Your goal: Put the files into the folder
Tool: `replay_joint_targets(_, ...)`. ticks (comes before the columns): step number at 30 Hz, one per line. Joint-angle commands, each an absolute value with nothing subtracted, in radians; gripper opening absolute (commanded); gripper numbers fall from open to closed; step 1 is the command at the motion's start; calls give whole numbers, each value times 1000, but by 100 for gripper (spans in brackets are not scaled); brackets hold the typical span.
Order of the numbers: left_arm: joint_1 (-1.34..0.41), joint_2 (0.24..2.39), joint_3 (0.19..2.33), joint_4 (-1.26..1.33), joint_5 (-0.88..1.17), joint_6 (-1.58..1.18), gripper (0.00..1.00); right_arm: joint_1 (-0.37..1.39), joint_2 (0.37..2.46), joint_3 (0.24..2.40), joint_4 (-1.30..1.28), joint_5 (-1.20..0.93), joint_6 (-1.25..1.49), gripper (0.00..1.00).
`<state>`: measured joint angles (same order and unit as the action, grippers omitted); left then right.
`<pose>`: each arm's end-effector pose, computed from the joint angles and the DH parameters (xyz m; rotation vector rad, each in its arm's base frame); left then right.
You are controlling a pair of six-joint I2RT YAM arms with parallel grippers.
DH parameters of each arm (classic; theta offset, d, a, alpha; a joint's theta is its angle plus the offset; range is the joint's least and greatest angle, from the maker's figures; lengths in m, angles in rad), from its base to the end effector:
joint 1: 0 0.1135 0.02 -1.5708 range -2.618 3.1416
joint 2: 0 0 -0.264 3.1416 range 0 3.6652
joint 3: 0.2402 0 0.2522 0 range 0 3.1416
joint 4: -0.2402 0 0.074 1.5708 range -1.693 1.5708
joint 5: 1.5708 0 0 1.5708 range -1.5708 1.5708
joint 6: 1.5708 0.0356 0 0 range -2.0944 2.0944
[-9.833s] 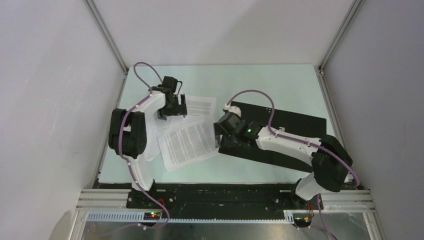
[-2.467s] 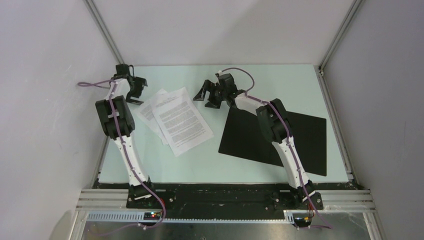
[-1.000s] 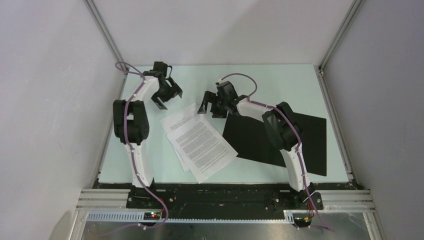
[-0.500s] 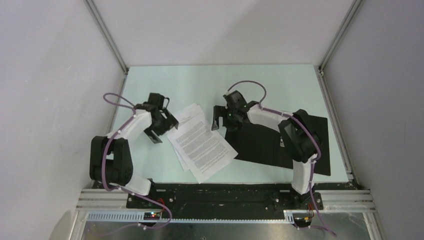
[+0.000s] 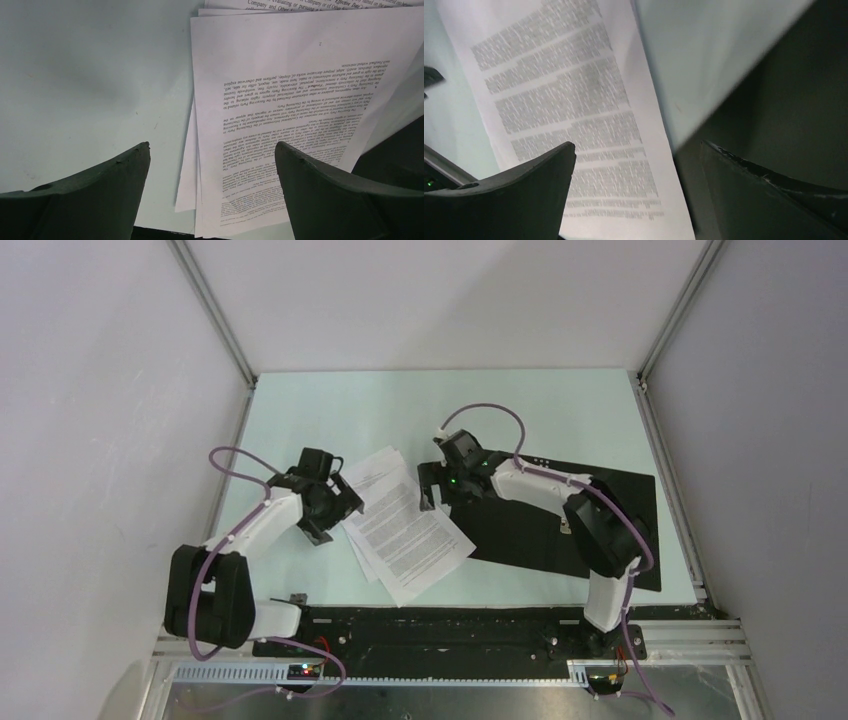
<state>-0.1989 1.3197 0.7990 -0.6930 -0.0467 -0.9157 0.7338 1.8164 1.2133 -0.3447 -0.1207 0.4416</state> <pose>0.2307 -0.0448 0.1968 -0.9955 2.6240 -0.2123 0.2821 0.2602 0.1913 -0.4325 2.5886 0.6004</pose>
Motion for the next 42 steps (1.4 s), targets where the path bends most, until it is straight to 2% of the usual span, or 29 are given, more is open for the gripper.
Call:
replay_joint_targets(1,-202,1337,787,-637,-31,-898,100,739,1928,1365,-288,-135,351,100)
replay_joint_targets(11,-245,1497,786,-560,-8,-897,100,748,2122,1529,-366,-209,363,99)
replay_joint_targets(19,-295,1584,803,-490,51,-938,97,736,2173,1525,-332,-436,439,99)
replay_joint_targets(24,-301,1596,824,-472,70,-928,83,714,2194,1505,-294,-528,493,100)
replay_joint_targets(30,-298,1561,843,-483,48,-903,66,678,2192,1501,-286,-542,522,99)
replay_joint_targets(38,-258,1521,857,-559,4,-852,52,657,2184,1495,-307,-503,534,99)
replay_joint_targets(42,-209,1503,854,-595,-39,-822,50,667,2202,1511,-290,-517,568,99)
